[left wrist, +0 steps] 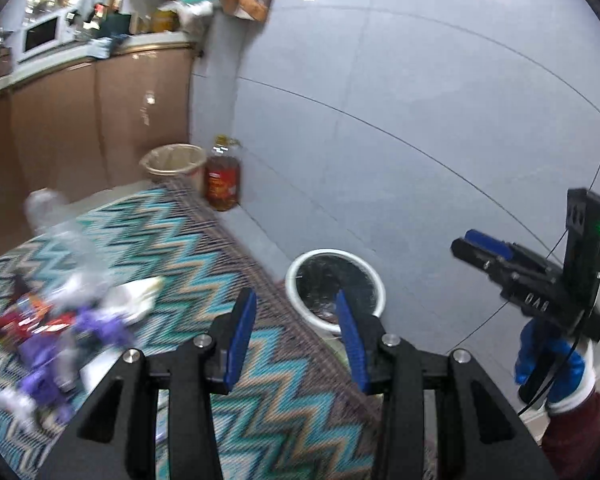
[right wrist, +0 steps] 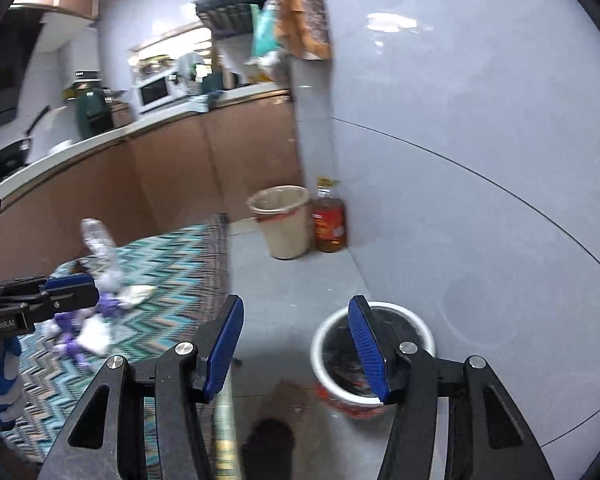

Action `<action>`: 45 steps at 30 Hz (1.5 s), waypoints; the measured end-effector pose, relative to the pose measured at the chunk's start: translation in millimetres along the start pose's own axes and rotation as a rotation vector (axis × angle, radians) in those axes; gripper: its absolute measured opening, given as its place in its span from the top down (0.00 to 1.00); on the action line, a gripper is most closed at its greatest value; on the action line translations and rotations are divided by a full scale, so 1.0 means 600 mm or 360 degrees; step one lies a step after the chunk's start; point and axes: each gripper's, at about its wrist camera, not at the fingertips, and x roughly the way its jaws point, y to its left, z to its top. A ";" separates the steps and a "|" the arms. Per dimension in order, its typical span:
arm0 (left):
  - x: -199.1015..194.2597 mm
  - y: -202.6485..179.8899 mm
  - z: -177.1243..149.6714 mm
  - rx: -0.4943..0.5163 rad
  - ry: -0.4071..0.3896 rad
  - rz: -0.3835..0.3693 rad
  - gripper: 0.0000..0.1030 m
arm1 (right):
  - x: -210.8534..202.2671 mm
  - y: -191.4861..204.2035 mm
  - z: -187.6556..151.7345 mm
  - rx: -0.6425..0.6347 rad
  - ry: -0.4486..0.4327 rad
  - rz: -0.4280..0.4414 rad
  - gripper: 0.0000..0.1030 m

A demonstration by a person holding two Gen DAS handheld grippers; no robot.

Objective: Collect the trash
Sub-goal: 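Grasp the purple glove with the left gripper while the right gripper grasps a white tissue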

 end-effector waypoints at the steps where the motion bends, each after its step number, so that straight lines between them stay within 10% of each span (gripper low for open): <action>1: -0.014 0.013 -0.009 -0.0010 -0.0010 0.0019 0.61 | -0.002 0.020 0.001 -0.0019 0.0000 0.0033 0.50; 15: -0.090 0.210 -0.180 -0.0129 0.0044 0.0221 0.53 | 0.064 0.216 -0.008 -0.0216 0.0180 0.0449 0.57; 30: 0.027 0.255 -0.193 -0.0105 0.0194 0.0189 0.55 | 0.241 0.336 -0.055 -0.0321 0.0537 0.0748 0.60; 45: -0.025 0.254 -0.210 -0.0172 0.0108 0.0159 0.70 | 0.326 0.398 -0.098 -0.0385 0.0732 0.0874 0.60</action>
